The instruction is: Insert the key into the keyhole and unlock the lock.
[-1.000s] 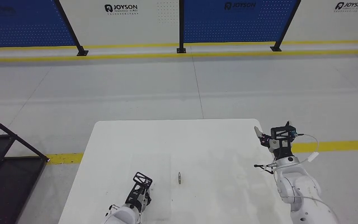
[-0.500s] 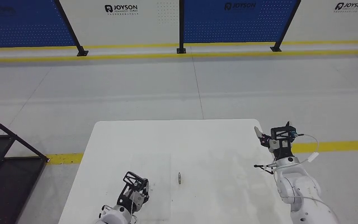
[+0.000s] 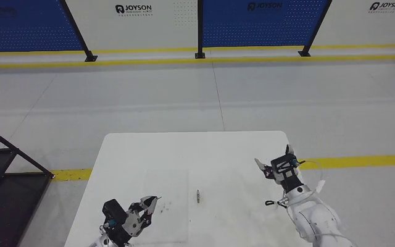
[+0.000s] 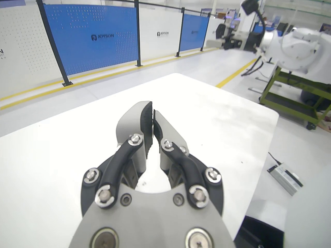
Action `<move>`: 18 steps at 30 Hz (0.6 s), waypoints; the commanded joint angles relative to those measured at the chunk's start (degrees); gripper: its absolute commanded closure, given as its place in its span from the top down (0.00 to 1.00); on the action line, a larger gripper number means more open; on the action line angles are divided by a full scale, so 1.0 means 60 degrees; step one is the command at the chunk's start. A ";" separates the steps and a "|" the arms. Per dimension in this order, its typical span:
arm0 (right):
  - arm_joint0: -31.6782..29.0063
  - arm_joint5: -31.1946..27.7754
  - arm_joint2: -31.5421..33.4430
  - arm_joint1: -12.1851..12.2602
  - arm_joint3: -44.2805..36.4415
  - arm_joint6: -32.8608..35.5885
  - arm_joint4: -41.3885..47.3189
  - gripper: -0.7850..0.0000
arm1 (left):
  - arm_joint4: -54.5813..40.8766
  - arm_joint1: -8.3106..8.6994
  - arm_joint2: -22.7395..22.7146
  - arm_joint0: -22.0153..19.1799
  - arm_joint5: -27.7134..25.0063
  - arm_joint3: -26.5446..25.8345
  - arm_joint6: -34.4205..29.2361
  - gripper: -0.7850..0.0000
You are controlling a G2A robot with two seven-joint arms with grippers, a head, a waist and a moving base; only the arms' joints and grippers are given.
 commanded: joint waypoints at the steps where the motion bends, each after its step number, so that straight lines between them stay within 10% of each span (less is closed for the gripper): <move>1: -0.0379 -0.0494 -0.0437 0.0019 -0.0274 0.0000 -0.0581 1.00 | 0.0058 0.0024 -0.0178 0.0072 -0.0073 0.0107 0.0385 0.00; 12: -0.0552 -0.2352 -0.3299 -0.0057 -0.0073 0.0788 -0.2164 1.00 | 0.0076 0.0031 -0.0217 0.0086 -0.0098 0.0135 0.0441 0.00; 18: 0.0147 -0.1173 -0.4367 -0.0338 0.0925 0.1662 -0.1472 1.00 | 0.0076 0.0031 -0.0217 0.0086 -0.0098 0.0135 0.0441 0.00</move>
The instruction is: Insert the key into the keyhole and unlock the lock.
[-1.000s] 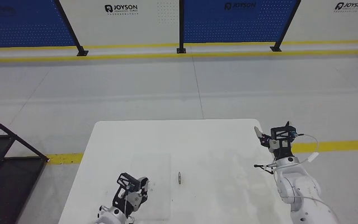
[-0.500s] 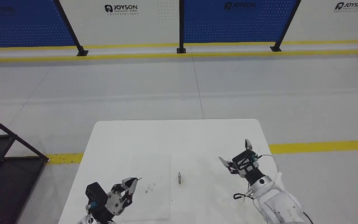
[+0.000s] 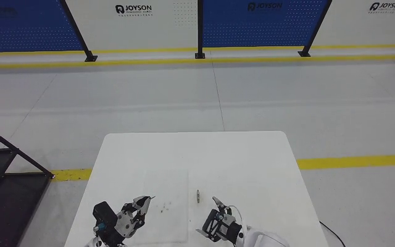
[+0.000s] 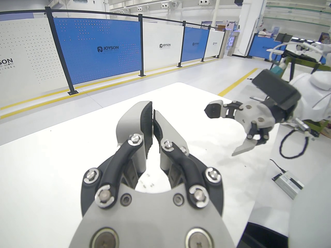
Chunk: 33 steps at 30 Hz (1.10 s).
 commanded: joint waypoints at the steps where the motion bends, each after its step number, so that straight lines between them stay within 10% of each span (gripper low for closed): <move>1: 0.0295 0.0850 -0.0262 -0.0129 0.0384 0.0248 0.0486 1.00 | 0.0000 0.0000 0.0000 0.0000 0.0000 0.0000 0.0000 0.00; 25: 0.2675 0.4288 -0.2515 -0.1226 0.3678 -0.0176 0.1758 0.98 | 0.0000 0.0000 0.0000 0.0000 0.0000 0.0000 0.0000 0.00; 33: 0.3027 0.4397 -0.2617 -0.1395 0.4223 -0.0324 0.2122 0.48 | 0.0000 0.0000 0.0000 0.0000 0.0000 0.0000 0.0000 0.00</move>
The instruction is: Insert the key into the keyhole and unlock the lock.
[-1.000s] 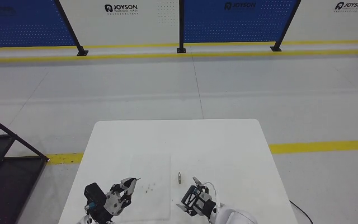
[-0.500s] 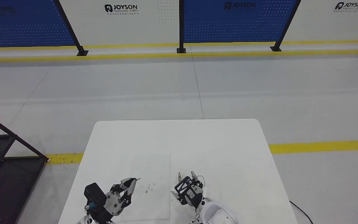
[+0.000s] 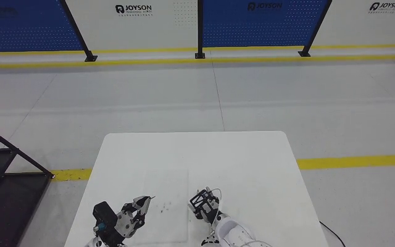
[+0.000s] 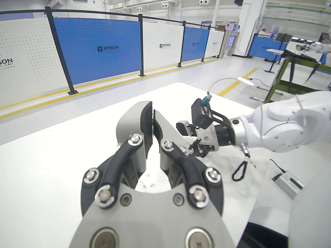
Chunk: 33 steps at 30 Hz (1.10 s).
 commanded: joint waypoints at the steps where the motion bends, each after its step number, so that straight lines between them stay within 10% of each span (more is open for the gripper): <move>1: 0.0066 -0.0002 -0.0011 -0.0032 0.0108 -0.0044 0.0080 0.48 | 0.0000 0.0000 0.0000 0.0000 0.0000 0.0000 0.0000 0.00; 9: 0.0220 0.0037 -0.0073 -0.0137 0.0404 -0.0204 0.0208 0.42 | 0.0000 0.0000 0.0000 0.0000 0.0000 0.0000 0.0000 0.00; 17: 0.0223 -0.0049 -0.0029 -0.0196 0.0413 -0.0409 0.0456 0.00 | 0.0000 0.0000 0.0000 0.0000 0.0000 0.0000 0.0000 0.00; 33: -0.1385 -0.4053 0.2606 0.0450 -0.2216 -0.2268 0.3890 0.00 | -0.0394 -0.0031 0.0677 -0.0655 -0.0809 0.0363 0.1064 0.00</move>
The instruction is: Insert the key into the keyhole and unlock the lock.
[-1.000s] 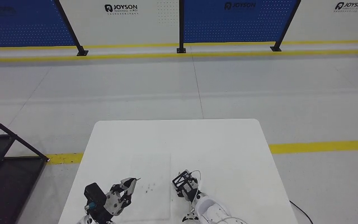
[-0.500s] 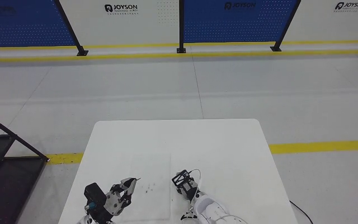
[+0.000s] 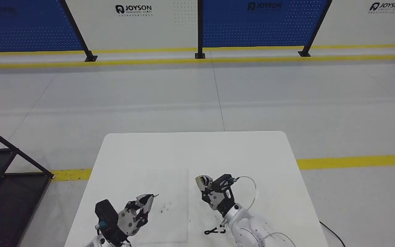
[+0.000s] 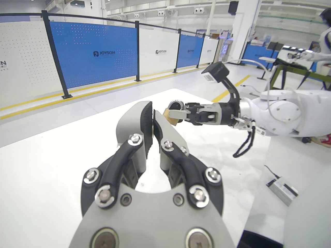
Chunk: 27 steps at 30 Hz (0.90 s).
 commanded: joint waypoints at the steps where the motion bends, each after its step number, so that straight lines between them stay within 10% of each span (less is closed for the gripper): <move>1: -0.0318 -0.0769 0.0403 0.0095 -0.0302 -0.0237 0.0595 0.00 | -0.0067 -0.0003 0.0293 -0.0242 -0.0633 0.0267 0.0817 0.00; 16: -0.1037 -0.5591 0.1505 0.0570 -0.0807 0.0579 0.3952 0.00 | -0.0839 -0.0108 0.2424 -0.2050 -0.2671 0.1751 0.2429 0.00; 27: -0.1016 -0.6390 0.1829 0.0760 -0.1128 0.1457 0.4997 0.00 | -0.2005 -0.0095 0.3026 -0.2569 -0.3447 0.2027 0.1653 0.00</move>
